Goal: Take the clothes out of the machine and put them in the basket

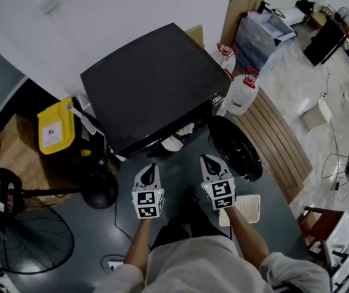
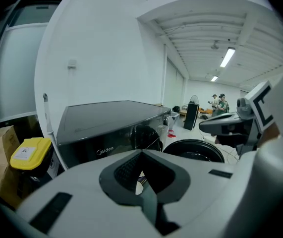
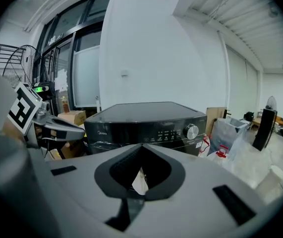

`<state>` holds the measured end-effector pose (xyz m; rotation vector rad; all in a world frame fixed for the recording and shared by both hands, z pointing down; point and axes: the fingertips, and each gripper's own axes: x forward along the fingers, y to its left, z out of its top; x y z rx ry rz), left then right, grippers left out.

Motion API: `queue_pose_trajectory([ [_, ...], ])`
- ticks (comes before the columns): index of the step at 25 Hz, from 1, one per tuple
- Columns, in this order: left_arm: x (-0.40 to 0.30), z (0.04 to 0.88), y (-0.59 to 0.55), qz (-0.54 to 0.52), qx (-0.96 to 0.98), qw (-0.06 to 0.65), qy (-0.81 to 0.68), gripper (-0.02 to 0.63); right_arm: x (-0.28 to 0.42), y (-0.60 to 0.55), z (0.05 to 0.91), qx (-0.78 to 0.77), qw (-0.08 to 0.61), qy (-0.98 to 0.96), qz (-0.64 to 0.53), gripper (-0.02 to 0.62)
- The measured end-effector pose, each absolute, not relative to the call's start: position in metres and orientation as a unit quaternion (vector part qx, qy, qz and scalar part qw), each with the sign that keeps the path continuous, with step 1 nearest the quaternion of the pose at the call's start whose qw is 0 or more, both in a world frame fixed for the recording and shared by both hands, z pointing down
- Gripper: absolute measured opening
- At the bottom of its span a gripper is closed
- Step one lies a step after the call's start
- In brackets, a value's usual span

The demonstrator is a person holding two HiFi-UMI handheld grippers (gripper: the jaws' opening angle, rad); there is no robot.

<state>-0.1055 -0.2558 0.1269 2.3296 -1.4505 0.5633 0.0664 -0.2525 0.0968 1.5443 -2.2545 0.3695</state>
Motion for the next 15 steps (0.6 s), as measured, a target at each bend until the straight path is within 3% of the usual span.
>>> queue_pose_trajectory([
  [15, -0.134, 0.3, -0.255, 0.186, 0.825, 0.167, -0.507, 0.018, 0.048, -0.262, 0.264, 0.557, 0.188, -0.8, 0.116, 0.023],
])
